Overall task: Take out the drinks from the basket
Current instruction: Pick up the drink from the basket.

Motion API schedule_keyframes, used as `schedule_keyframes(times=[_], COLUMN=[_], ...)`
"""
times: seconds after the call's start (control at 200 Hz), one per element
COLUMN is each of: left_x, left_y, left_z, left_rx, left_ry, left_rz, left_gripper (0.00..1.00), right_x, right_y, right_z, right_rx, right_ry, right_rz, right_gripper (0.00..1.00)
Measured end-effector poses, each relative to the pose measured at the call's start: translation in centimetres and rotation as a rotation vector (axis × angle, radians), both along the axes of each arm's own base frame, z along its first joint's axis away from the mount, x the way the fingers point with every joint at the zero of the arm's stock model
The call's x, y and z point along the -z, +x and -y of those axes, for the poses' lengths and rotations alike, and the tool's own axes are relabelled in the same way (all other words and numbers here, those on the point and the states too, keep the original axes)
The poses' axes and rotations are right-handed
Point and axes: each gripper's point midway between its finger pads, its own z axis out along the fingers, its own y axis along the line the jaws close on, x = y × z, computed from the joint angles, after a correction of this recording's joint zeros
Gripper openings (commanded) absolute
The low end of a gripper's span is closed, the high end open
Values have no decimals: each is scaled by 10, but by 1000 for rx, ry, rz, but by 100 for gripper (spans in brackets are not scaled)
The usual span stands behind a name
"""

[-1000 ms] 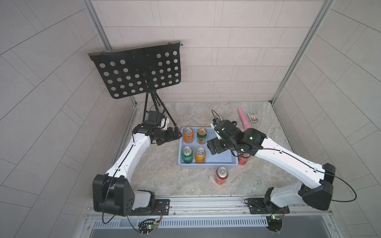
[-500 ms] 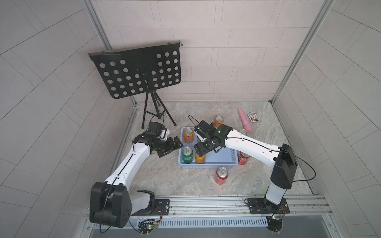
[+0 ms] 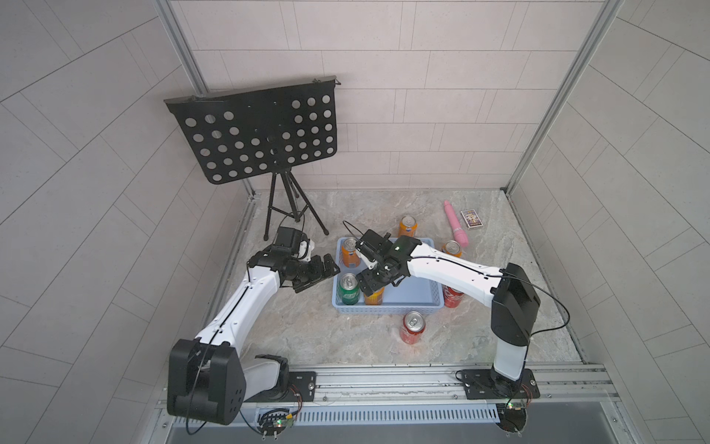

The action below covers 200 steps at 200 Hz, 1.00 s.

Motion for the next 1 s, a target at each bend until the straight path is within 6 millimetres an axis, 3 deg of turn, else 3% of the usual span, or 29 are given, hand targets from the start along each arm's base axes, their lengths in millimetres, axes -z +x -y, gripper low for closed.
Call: schedule_keyframes(times=[0.455, 0.735, 1.001], left_x=[1, 1, 1], left_y=[0, 1, 1], left_z=[-1, -2, -3], left_rx=[-3, -5, -9], left_ry=[8, 12, 21], left_rz=[1, 2, 4], left_gripper=[100, 100, 100], right_x=[21, 22, 20], right_y=[-2, -3, -6], right_z=[0, 1, 11], right_rx=[-17, -19, -11], right_ry=[-48, -50, -87], right_rz=[-13, -4, -3], right_gripper=[73, 41, 27])
